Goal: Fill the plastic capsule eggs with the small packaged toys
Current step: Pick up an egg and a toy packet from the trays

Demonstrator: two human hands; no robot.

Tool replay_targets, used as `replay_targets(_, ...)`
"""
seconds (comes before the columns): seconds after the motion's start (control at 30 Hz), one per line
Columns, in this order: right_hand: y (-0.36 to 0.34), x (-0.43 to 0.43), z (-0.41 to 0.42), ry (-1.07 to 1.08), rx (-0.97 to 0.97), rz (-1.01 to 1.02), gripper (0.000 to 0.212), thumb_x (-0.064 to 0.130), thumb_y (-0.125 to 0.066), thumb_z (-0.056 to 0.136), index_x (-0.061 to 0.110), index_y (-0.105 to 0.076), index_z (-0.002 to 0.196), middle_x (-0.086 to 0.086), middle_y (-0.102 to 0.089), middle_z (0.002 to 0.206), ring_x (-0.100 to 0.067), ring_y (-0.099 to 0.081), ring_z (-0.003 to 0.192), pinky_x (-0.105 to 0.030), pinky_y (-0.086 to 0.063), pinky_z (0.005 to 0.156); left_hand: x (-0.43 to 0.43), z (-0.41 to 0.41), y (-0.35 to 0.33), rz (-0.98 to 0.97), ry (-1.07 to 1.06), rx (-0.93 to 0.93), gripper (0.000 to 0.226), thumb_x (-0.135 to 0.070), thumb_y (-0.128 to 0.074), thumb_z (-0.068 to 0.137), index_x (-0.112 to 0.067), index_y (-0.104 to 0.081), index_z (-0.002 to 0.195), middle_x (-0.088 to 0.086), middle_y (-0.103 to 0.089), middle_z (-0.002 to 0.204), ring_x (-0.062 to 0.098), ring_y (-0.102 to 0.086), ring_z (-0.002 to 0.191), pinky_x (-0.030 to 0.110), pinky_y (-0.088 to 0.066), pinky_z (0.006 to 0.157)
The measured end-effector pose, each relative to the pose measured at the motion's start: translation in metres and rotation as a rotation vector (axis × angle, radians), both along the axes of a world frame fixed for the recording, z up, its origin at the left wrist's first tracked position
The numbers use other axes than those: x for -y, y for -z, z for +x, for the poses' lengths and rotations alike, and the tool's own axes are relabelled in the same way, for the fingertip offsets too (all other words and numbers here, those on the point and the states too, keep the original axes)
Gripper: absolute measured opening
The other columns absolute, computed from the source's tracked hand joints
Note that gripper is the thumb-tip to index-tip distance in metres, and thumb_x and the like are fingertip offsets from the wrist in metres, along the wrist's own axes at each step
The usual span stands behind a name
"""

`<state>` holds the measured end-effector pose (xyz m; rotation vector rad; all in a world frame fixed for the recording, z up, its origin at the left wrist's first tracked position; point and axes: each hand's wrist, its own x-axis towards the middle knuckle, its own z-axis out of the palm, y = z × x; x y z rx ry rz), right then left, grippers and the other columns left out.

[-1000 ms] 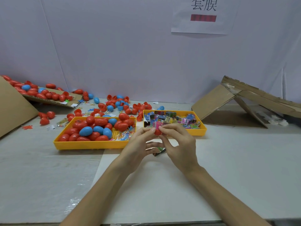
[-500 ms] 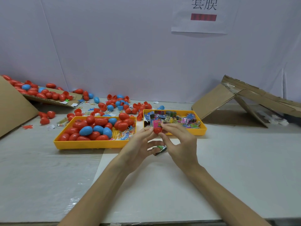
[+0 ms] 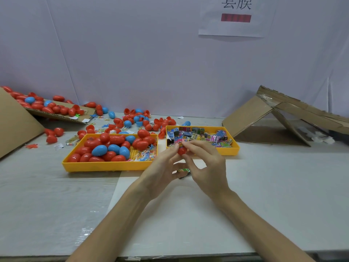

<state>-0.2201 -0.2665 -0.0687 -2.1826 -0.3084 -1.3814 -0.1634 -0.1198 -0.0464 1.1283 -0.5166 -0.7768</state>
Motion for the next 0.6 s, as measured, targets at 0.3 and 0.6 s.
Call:
replay_targets(0.3,0.0014,0.0034,0.0003,0.032,-0.031,0.094,0.033,0.008,-0.079,0.084,0.006,-0.074,0.117,-0.002,-0.074,0.111,-0.018,-0.069,0.104,-0.046,-0.056,0.087,0.0012,-0.0032,-0.0014,0.015,0.000,0.065,0.042,-0.059,-0.041,0.101,-0.037,-0.070,0.123,0.000,-0.071,0.124,0.016,-0.069,0.100,0.034,-0.054,0.090)
replay_targets(0.6,0.0030,0.0044,0.0010,0.081,0.034,0.079,0.026,0.011,-0.078,0.081,0.006,-0.078,0.106,-0.002,-0.076,0.102,-0.014,-0.068,0.098,-0.041,-0.056,0.084,0.0045,-0.0009,0.0039,0.051,-0.083,0.088,0.042,-0.053,-0.043,0.103,-0.028,-0.069,0.123,0.002,-0.074,0.111,0.021,-0.070,0.092,0.041,-0.049,0.089)
